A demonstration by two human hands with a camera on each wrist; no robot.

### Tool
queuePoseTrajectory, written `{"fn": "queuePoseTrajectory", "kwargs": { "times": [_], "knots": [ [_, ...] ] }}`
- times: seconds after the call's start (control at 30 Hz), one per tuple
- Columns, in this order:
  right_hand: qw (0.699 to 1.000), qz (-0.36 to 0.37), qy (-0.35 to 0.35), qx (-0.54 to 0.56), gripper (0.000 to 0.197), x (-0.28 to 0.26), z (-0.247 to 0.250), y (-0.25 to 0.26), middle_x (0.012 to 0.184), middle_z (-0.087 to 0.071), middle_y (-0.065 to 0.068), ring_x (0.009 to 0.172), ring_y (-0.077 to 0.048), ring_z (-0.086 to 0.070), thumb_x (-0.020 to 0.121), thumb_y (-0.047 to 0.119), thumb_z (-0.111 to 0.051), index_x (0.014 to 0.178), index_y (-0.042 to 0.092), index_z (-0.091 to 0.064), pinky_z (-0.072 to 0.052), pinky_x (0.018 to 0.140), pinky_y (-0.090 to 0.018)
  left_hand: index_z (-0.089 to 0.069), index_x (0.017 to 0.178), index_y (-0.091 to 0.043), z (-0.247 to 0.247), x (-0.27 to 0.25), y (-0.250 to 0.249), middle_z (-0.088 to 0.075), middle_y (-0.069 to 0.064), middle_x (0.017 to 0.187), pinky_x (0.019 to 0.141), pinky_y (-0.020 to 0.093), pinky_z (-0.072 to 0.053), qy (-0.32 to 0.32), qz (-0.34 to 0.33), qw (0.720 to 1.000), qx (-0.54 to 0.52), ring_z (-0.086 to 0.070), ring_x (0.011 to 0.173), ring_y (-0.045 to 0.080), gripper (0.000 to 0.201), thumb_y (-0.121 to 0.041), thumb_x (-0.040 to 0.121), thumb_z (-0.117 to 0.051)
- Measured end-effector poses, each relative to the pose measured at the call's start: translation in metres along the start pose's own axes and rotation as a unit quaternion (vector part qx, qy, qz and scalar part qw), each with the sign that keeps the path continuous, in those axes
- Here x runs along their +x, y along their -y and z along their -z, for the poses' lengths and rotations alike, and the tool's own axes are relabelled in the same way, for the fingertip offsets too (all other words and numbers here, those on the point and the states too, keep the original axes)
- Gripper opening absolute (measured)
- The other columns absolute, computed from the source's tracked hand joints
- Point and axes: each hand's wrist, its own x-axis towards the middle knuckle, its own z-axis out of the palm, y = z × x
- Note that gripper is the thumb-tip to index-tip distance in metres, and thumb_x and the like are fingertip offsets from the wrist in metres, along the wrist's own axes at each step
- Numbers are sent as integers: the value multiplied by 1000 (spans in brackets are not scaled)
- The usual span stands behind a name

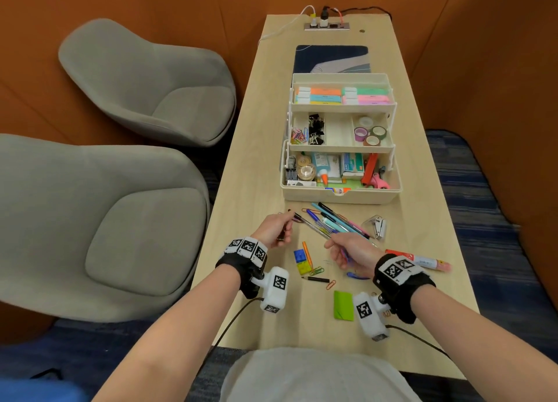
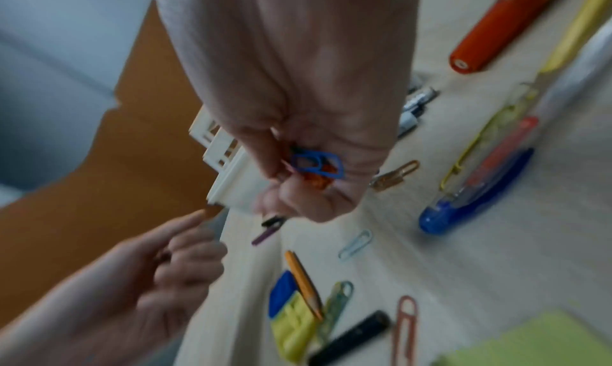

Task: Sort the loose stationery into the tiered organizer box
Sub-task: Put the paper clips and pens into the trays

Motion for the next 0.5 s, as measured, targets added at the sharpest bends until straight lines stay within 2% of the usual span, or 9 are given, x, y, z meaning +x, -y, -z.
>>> {"fn": "queuePoseTrajectory", "kwargs": {
  "times": [0.03, 0.07, 0.13, 0.2, 0.23, 0.27, 0.33, 0.43, 0.5],
  "knots": [
    [995, 12, -18, -101, 27, 2, -2, -2, 59, -49, -1, 47, -13, -42, 99, 19, -37, 85, 9, -59, -32, 45, -24, -45, 60, -16, 1, 0, 1, -39, 1, 58, 41, 19, -26, -16, 2, 999, 28, -41, 41, 10, 41, -32, 98, -41],
    [975, 31, -39, -217, 25, 2, -5, -4, 66, -51, 0, 56, -14, -46, 99, 19, -37, 89, 12, -59, -36, 53, -26, -48, 63, -16, 2, -1, 3, -41, 1, 59, 43, 20, -28, -28, -5, 997, 77, -41, 46, 11, 39, -27, 99, -39],
    [905, 72, -58, -414, 9, -1, -9, -6, 84, -56, 1, 78, -17, -53, 96, 25, -46, 93, 19, -52, -41, 70, -28, -56, 75, -12, 2, -1, 8, -52, 2, 70, 56, 25, -37, -51, -39, 971, 229, -49, 63, 15, 32, -21, 99, -36],
    [832, 97, -66, -542, 14, -2, -14, -11, 88, -54, 3, 80, -17, -52, 89, 28, -56, 98, 23, -47, -39, 70, -26, -57, 96, -8, 3, -1, 14, -62, 8, 88, 72, 32, -45, -64, -81, 906, 410, -59, 82, 25, 26, -22, 99, -35],
    [810, 108, -70, -572, 18, -1, -15, -15, 88, -53, 4, 80, -16, -51, 88, 28, -58, 101, 23, -47, -39, 69, -26, -55, 103, -9, 3, -1, 18, -64, 10, 93, 75, 35, -47, -62, -99, 866, 485, -60, 85, 28, 24, -23, 98, -36],
    [803, 113, -75, -580, 20, 1, -16, -18, 89, -53, 4, 80, -16, -51, 87, 27, -60, 103, 22, -48, -39, 68, -25, -54, 105, -12, 3, -1, 20, -65, 9, 94, 75, 36, -49, -56, -117, 834, 537, -61, 86, 29, 21, -25, 97, -39],
    [806, 124, -76, -573, 20, 4, -16, -20, 90, -54, 5, 81, -15, -52, 86, 26, -61, 103, 23, -50, -40, 68, -24, -53, 103, -19, 4, 2, 23, -66, 5, 95, 75, 35, -50, -36, -146, 801, 579, -62, 86, 26, 14, -28, 94, -48],
    [810, 130, -61, -568, 8, 8, -17, -19, 95, -60, 2, 87, -17, -56, 87, 19, -56, 93, 23, -52, -45, 72, -27, -54, 101, -22, 6, 5, 21, -63, 1, 94, 72, 31, -47, 2, -160, 795, 585, -59, 84, 21, 16, -30, 89, -60],
    [818, 124, -53, -559, 8, 11, -17, -20, 96, -62, 0, 89, -19, -58, 88, 15, -52, 87, 23, -51, -48, 75, -30, -55, 101, -21, 6, 6, 20, -62, 1, 96, 71, 30, -45, 18, -165, 788, 593, -58, 85, 21, 19, -29, 87, -64]
  ]
}}
